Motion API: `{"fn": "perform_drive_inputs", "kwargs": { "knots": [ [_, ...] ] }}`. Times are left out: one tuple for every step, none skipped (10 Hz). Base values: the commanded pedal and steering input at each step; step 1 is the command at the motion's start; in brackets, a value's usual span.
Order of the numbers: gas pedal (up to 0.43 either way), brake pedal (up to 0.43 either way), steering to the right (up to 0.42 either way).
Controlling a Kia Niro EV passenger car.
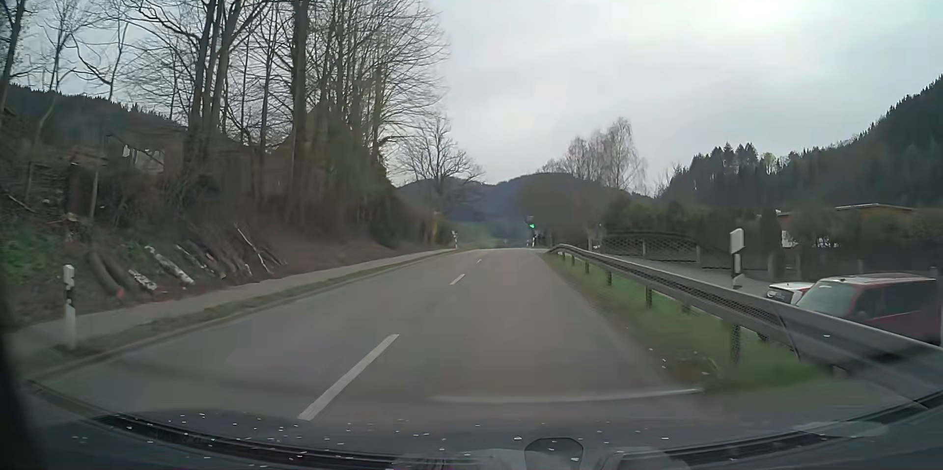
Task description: Follow the waypoints while adhering to traffic rules and regulations
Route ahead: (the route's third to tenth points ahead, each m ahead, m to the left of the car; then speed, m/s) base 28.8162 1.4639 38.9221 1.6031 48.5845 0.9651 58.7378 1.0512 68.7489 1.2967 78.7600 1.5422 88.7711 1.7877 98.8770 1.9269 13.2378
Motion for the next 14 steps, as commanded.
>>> {"fn": "perform_drive_inputs", "kwargs": {
  "knots": [
    [0.220,0.000,-0.002],
    [0.220,0.000,-0.002],
    [0.220,0.000,-0.002],
    [0.220,0.000,-0.002],
    [0.220,0.000,-0.002],
    [0.220,0.000,-0.002],
    [0.220,0.000,-0.002],
    [0.220,0.000,-0.002],
    [0.189,0.000,-0.003],
    [0.138,0.000,-0.002],
    [0.118,0.000,-0.003],
    [0.118,0.000,-0.002],
    [0.118,0.000,-0.003],
    [0.118,0.000,-0.003]
  ]
}}
